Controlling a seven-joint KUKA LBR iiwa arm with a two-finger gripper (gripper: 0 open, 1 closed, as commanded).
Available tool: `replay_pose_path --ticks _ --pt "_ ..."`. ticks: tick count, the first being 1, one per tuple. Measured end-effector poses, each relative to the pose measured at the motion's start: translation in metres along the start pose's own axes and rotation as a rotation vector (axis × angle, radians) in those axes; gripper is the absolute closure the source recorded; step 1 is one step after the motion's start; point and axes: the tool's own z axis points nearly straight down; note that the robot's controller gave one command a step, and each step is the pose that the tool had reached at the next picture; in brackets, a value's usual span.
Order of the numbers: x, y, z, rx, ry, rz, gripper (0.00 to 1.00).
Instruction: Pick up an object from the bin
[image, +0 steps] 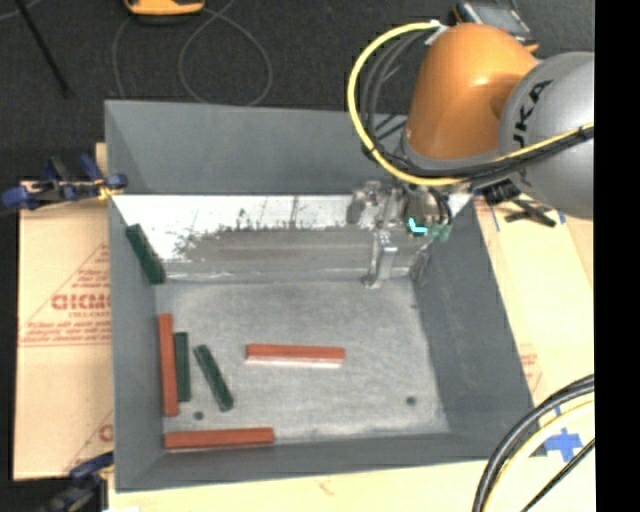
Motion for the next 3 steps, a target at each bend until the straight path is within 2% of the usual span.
replay_pose_path --ticks 1,2,3 --pt "-0.004 0.040 0.101 0.000 0.001 -0.100 0.00" --pt "0.074 0.068 0.174 0.000 0.006 -0.164 0.00" --pt "0.068 0.067 0.169 0.000 -0.006 -0.161 1.00"
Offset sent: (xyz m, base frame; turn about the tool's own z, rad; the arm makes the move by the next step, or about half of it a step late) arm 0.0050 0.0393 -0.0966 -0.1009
